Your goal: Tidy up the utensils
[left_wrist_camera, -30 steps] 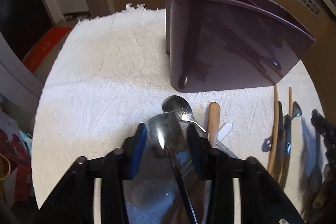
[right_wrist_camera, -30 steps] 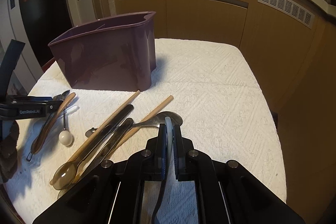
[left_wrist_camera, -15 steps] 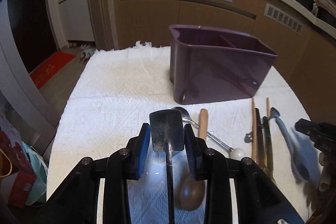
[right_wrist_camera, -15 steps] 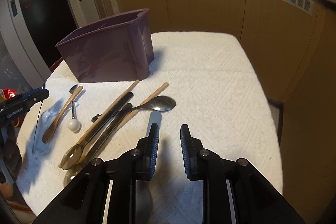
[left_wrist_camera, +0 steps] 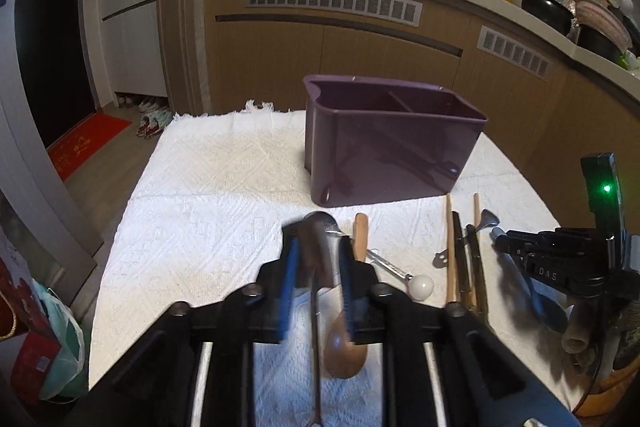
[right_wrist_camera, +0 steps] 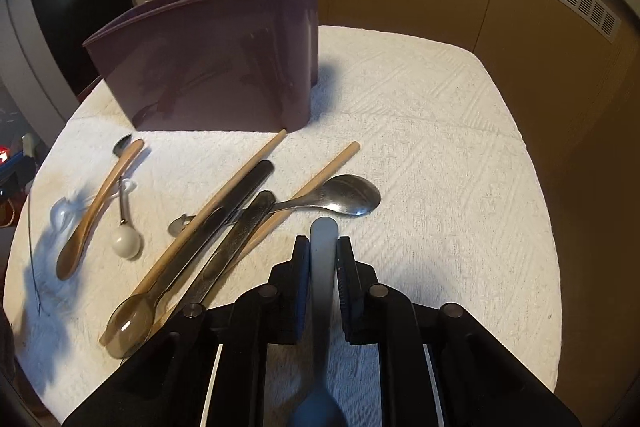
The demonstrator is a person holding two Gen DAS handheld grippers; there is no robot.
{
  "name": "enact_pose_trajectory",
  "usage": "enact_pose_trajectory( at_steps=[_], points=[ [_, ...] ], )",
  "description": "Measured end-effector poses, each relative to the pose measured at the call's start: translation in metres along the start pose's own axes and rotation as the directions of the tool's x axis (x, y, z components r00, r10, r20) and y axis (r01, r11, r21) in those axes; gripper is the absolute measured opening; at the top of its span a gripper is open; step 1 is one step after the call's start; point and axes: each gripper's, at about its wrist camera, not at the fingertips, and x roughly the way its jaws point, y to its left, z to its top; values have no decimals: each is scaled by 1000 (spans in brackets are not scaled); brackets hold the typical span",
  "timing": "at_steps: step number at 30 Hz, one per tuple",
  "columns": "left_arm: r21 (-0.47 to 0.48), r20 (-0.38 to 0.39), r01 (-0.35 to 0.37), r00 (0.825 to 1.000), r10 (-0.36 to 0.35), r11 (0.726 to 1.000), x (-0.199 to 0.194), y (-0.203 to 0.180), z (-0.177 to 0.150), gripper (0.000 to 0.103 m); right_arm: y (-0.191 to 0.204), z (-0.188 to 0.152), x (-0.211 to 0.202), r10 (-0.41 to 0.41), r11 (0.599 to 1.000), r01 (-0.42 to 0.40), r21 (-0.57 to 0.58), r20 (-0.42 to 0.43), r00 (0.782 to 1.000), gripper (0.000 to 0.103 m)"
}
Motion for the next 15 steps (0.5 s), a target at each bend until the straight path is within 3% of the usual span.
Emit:
enact_pose_trajectory(
  at_steps=[4, 8, 9, 10, 11, 15],
  points=[
    [34, 44, 12, 999, -13, 999, -18, -10, 4, 15, -1, -3, -36, 47, 999, -48, 0, 88, 995, 14],
    [8, 20, 0, 1000, 0, 1000, -18, -6, 6, 18, -2, -7, -66, 67, 998, -66, -8, 148, 987, 14],
    [5, -18, -1, 1000, 1, 1000, -12, -4, 6, 23, -2, -9, -71, 66, 998, -64, -13, 155, 986, 14],
    [8, -84, -6, 996, 7, 1000, -1, -1, 6, 37, -3, -11, -74, 64, 998, -62, -16, 162, 985, 14],
    [8, -126, -16, 992, 17, 1000, 6, 1, 5, 43, -1, -14, -77, 62, 998, -60, -18, 166, 984, 14],
    [5, -266, -9, 964, 10, 1000, 40, 4, -2, 43, 1, -21, -80, 66, 998, -62, -27, 178, 982, 14]
  ],
)
